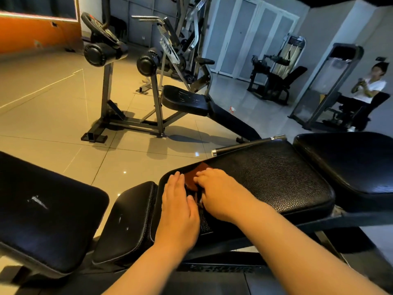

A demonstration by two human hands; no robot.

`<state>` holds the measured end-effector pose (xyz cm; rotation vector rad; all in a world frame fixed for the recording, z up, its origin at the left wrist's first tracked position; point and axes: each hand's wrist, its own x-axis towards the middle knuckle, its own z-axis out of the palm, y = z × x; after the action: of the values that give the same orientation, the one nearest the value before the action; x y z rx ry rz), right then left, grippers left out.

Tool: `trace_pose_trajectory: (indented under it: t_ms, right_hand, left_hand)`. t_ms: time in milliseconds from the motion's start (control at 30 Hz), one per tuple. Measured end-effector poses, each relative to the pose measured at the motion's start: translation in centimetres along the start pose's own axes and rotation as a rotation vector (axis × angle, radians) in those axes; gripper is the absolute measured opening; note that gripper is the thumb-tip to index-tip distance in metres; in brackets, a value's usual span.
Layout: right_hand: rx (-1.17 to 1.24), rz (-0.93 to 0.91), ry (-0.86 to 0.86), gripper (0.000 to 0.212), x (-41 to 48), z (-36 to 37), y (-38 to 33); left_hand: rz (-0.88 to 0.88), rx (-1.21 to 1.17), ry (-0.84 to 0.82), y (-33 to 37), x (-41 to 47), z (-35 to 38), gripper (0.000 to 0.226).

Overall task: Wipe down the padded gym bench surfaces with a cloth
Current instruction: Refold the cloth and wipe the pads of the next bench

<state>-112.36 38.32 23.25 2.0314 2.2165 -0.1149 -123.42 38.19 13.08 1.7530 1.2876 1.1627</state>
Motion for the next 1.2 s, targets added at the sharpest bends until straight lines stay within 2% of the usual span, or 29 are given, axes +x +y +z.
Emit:
trace_pose_trajectory:
  t_ms: [100, 200, 267, 367, 467, 600, 633, 733, 800, 867, 933, 1000, 1133, 1200]
  right_hand:
    - [0.079, 0.046, -0.049, 0.056, -0.5, -1.7, 2.1]
    - [-0.102, 0.092, 0.118, 0.055, -0.1, -1.7, 2.5]
    - [-0.129, 0.078, 0.162, 0.060, 0.0, -0.6, 0.8]
    - [-0.113, -0.027, 0.036, 0.059, -1.0, 0.2, -1.0]
    - [-0.090, -0.006, -0.022, 0.057, -2.7, -1.5, 0.6]
    - [-0.151, 0.183, 0.217, 0.054, -2.4, -2.0, 3.3]
    - [-0.182, 0.178, 0.214, 0.058, -2.2, -1.8, 2.7]
    - [-0.169, -0.011, 0.093, 0.057, -2.4, -1.1, 0.8]
    - [-0.122, -0.039, 0.035, 0.055, -3.5, -2.2, 1.9]
    - [-0.143, 0.041, 0.082, 0.053, -4.1, -3.6, 4.7]
    - [-0.194, 0.179, 0.231, 0.050, -4.4, -4.6, 6.8]
    - [-0.187, 0.240, 0.292, 0.051, -4.4, -4.6, 6.4]
    - [-0.053, 0.051, 0.123, 0.052, -5.8, -4.3, 4.9]
    - [-0.083, 0.087, 0.118, 0.051, -6.2, -5.7, 7.3]
  left_hand:
    - [0.037, 0.012, -0.017, 0.0, 0.1, 0.0, 0.055]
    - [0.055, 0.017, -0.019, 0.1, 0.1, -0.1, 0.054]
    - [0.055, 0.012, -0.011, 0.0, 0.1, -0.1, 0.053]
    - [0.055, 0.005, -0.015, -0.1, 0.0, -0.2, 0.051]
    - [0.064, -0.002, -0.038, 0.0, 0.1, -0.2, 0.050]
    - [0.081, 0.020, -0.071, -0.1, 0.2, -0.2, 0.047]
    - [0.081, 0.024, -0.082, -0.2, 0.2, -0.2, 0.047]
    - [0.088, 0.030, -0.091, -0.3, 0.3, -0.2, 0.046]
    - [0.098, 0.047, -0.091, -0.3, 0.3, -0.1, 0.045]
    - [0.101, 0.049, -0.094, -0.4, 0.3, -0.1, 0.044]
    - [0.102, 0.042, -0.100, -0.5, 0.2, -0.1, 0.045]
    - [0.100, 0.036, -0.104, -0.5, 0.3, -0.1, 0.045]
    - [0.104, 0.041, -0.102, -0.4, 0.4, -0.1, 0.044]
    - [0.100, 0.035, -0.100, -0.4, 0.4, 0.0, 0.044]
